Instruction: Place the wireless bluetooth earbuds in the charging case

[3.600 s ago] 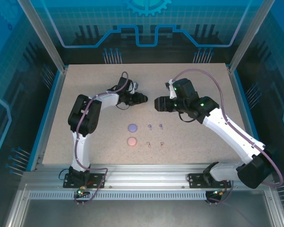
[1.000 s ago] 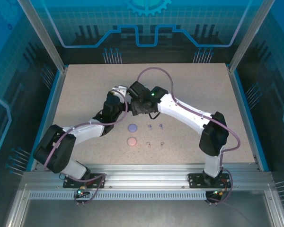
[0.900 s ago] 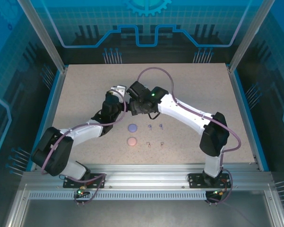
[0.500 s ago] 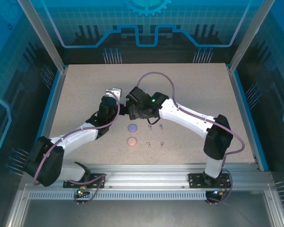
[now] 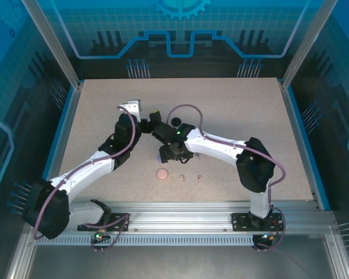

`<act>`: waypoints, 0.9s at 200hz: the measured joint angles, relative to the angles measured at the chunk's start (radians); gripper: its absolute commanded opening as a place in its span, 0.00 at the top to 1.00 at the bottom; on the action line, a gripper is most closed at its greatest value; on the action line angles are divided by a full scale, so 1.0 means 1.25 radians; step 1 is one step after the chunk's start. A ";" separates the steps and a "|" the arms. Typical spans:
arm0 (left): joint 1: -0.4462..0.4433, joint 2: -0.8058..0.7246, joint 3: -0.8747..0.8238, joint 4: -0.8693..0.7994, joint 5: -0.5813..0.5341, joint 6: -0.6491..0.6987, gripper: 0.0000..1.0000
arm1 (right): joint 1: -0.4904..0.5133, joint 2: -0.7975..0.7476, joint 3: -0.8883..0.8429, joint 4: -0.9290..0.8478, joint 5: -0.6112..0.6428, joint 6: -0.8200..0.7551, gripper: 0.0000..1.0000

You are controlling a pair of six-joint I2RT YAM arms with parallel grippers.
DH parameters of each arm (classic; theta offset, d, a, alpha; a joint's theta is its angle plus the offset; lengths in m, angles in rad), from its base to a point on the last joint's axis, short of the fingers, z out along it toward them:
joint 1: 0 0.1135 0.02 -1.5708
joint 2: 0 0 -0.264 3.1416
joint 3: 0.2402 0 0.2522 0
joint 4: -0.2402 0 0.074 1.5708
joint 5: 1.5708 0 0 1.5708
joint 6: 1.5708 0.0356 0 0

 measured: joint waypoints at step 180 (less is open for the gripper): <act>0.115 -0.101 -0.022 -0.091 0.030 -0.146 0.01 | 0.036 0.298 0.320 -0.112 0.027 0.191 0.22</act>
